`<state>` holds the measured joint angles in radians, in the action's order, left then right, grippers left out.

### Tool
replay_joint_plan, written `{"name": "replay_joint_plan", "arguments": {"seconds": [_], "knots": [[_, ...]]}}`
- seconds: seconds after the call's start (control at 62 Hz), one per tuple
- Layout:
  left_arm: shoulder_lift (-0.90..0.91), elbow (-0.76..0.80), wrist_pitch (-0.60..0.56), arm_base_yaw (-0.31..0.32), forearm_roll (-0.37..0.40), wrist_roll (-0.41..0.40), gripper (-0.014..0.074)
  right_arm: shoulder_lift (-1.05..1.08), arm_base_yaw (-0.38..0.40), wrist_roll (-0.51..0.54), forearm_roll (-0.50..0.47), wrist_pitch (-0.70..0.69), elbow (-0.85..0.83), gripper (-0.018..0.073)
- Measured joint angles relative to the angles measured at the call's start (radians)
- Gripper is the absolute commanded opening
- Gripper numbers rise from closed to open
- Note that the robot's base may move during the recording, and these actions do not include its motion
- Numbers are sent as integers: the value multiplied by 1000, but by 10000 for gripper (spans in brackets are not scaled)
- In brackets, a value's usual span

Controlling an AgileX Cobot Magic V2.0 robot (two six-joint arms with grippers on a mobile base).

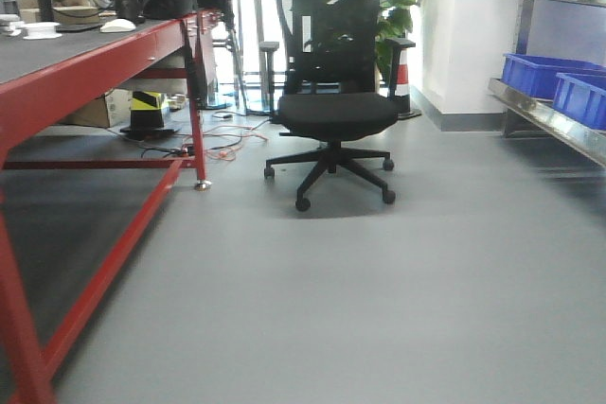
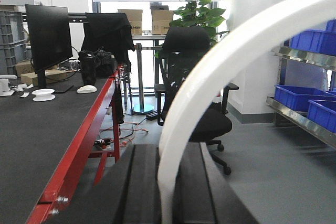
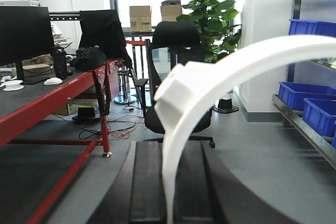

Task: Grab PVC pipe and place in blue bin
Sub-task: 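Drive the base away from the table toward the bin shelves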

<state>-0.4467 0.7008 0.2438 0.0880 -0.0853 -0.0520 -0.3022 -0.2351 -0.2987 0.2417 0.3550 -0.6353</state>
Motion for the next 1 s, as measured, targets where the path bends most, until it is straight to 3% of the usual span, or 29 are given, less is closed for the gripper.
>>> {"name": "replay_joint_plan", "arguments": {"seconds": [1.0], "knots": [[0,0,-2,0,0,0,-111,0,0,0,0,0,0,-162]]}}
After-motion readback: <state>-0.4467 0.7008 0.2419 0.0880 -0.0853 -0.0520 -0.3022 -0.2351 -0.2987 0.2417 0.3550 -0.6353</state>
